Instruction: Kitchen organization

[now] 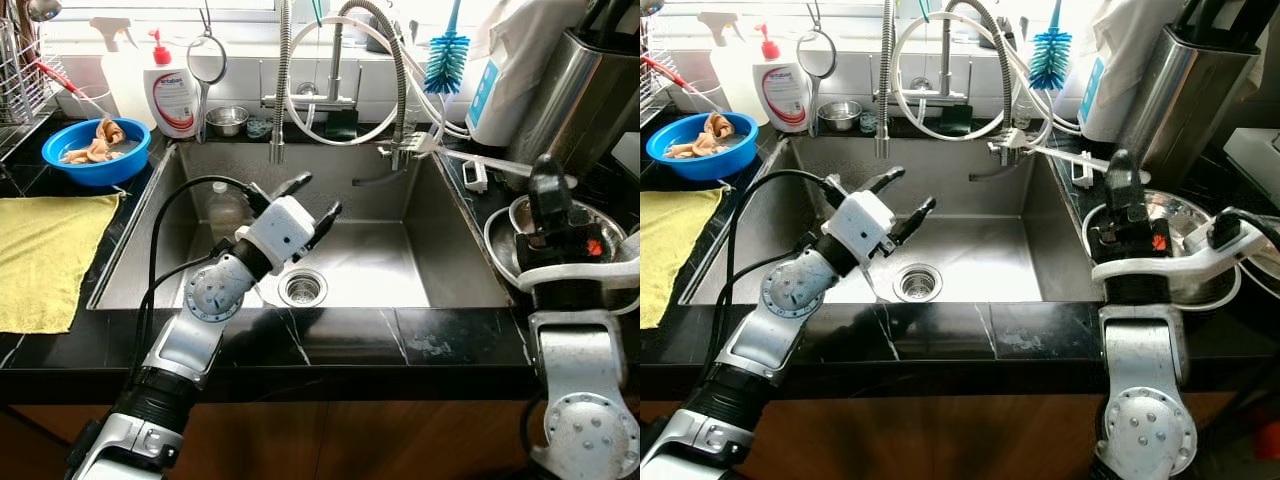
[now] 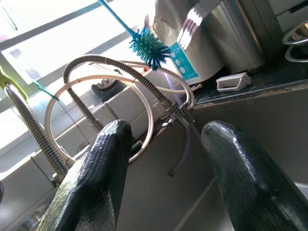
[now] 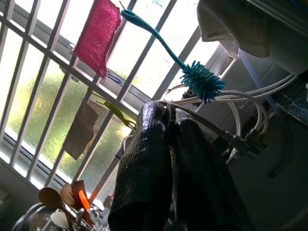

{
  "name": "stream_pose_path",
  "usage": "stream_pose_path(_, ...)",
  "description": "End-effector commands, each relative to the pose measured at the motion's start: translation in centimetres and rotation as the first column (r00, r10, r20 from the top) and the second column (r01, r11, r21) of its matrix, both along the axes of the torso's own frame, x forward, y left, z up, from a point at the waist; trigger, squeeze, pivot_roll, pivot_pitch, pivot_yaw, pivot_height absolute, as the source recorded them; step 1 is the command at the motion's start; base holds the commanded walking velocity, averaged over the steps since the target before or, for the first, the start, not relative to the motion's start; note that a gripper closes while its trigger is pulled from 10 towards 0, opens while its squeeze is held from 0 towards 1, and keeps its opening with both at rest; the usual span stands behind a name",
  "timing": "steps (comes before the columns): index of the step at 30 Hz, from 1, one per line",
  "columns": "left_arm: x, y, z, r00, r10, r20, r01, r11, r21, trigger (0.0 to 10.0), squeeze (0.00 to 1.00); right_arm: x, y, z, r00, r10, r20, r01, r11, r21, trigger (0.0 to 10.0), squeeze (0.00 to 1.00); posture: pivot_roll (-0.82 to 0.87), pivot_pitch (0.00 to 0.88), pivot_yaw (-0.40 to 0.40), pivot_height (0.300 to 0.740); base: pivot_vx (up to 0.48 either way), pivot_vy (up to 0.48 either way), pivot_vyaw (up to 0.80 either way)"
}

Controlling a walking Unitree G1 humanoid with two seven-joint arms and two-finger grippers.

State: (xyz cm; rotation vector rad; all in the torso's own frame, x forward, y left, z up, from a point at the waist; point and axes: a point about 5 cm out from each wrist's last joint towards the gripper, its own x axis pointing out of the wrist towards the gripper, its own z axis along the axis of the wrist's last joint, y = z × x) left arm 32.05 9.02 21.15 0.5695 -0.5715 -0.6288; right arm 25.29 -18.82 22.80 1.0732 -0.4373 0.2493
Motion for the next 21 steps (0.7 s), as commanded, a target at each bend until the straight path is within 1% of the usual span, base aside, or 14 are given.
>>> stream_pose_path(1, -0.6, -0.6, 0.0, 0.999, -0.038, 0.031, 0.036, 0.999, 0.040, 10.0, 0.00, -0.3, 0.3, -1.5, 0.999, 0.024, -0.032, -0.020, 0.994, 0.105, 10.0, 0.00, 0.01, 0.000, -0.067, 0.719, 0.000, 0.000, 0.00)
stream_pose_path(3, -0.6, -0.6, 0.0, 0.998, -0.041, 0.043, 0.038, 0.998, 0.053, 10.0, 0.00, -0.5, 0.3, -2.3, 0.998, 0.036, -0.050, -0.028, 0.988, 0.155, 10.0, 0.00, 0.01, 0.000, -0.067, 0.719, 0.000, 0.000, 0.00)
stream_pose_path(4, -0.7, -0.6, 0.0, 0.998, -0.040, 0.055, 0.037, 0.997, 0.061, 10.0, 0.00, -0.6, 0.3, -2.9, 0.997, 0.049, -0.065, -0.035, 0.978, 0.205, 10.0, 0.00, 0.01, 0.000, -0.068, 0.719, 0.000, 0.000, 0.00)
stream_pose_path(5, -0.7, -0.6, 0.0, 0.998, -0.040, 0.055, 0.037, 0.997, 0.061, 10.0, 0.00, -0.6, 0.3, -2.9, 0.997, 0.049, -0.065, -0.035, 0.978, 0.205, 10.0, 0.00, 0.01, 0.000, -0.068, 0.719, 0.000, 0.000, 0.00)
stream_pose_path(6, -0.7, -0.6, 0.0, 0.997, -0.037, 0.067, 0.032, 0.997, 0.073, 10.0, 0.00, -0.9, 0.6, -3.4, 0.994, 0.094, -0.062, -0.074, 0.959, 0.275, 10.0, 0.00, 0.01, 0.000, -0.068, 0.719, 0.000, 0.000, 0.00)
stream_pose_path(7, -0.7, -0.6, 0.0, 0.997, -0.035, 0.071, 0.029, 0.996, 0.080, 10.0, 0.00, -1.0, 0.8, -3.6, 0.992, 0.113, -0.060, -0.091, 0.951, 0.294, 10.0, 0.00, 0.01, 0.000, -0.068, 0.719, 0.000, 0.000, 0.00)
stream_pose_path(9, -0.6, -0.6, -0.1, 0.996, -0.030, 0.080, 0.022, 0.995, 0.096, 10.0, 0.00, -1.1, 1.4, -3.9, 0.987, 0.145, -0.072, -0.119, 0.950, 0.290, 10.0, 0.00, 0.01, 0.000, -0.068, 0.719, 0.000, 0.000, 0.00)
stream_pose_path(10, -0.6, -0.6, -0.1, 0.996, -0.030, 0.080, 0.022, 0.995, 0.096, 10.0, 0.00, -1.1, 1.4, -3.9, 0.987, 0.145, -0.072, -0.119, 0.950, 0.290, 10.0, 0.00, 0.01, 0.000, -0.068, 0.719, 0.000, 0.000, 0.00)
stream_pose_path(12, -0.5, -0.5, -0.2, 0.996, -0.026, 0.087, 0.016, 0.994, 0.112, 10.0, 0.00, -1.3, 2.3, -4.3, 0.979, 0.183, -0.089, -0.152, 0.948, 0.281, 10.0, 0.00, 0.01, 0.000, -0.071, 0.719, 0.000, 0.000, 0.00)
stream_pose_path(13, -0.4, -0.3, -0.5, 0.995, -0.026, 0.099, 0.010, 0.987, 0.159, 10.0, 0.00, -1.3, 2.8, -4.5, 0.974, 0.204, -0.099, -0.168, 0.943, 0.287, 10.0, 0.00, 0.01, 0.000, -0.071, 0.719, 0.000, 0.000, 0.00)
stream_pose_path(16, -0.1, 0.0, -0.9, 0.996, -0.022, 0.090, 0.005, 0.982, 0.186, 10.0, 0.00, -1.2, 3.0, -4.6, 0.972, 0.212, -0.103, -0.173, 0.939, 0.298, 10.0, 0.00, 0.01, 0.000, -0.070, 0.719, 0.000, 0.000, 0.00)
stream_pose_path(18, 0.4, 0.9, -1.2, 0.996, -0.003, 0.089, -0.015, 0.979, 0.201, 10.0, 0.00, -1.3, 3.3, -4.7, 0.968, 0.226, -0.109, -0.185, 0.936, 0.299, 10.0, 0.00, 0.01, 0.000, -0.071, 0.719, 0.000, 0.000, 0.00)
stream_pose_path(19, 0.4, 0.9, -1.2, 0.996, -0.003, 0.089, -0.015, 0.979, 0.201, 10.0, 0.00, -1.3, 3.3, -4.7, 0.968, 0.226, -0.109, -0.185, 0.936, 0.299, 10.0, 0.00, 0.01, 0.000, -0.071, 0.719, 0.000, 0.000, 0.00)
stream_pose_path(21, 1.3, 2.2, -1.5, 0.989, 0.042, 0.142, -0.083, 0.952, 0.295, 10.0, 0.00, -1.3, 3.5, -4.8, 0.964, 0.240, -0.118, -0.196, 0.934, 0.299, 10.0, 0.00, 0.01, 0.000, -0.070, 0.719, 0.000, 0.000, 0.00)
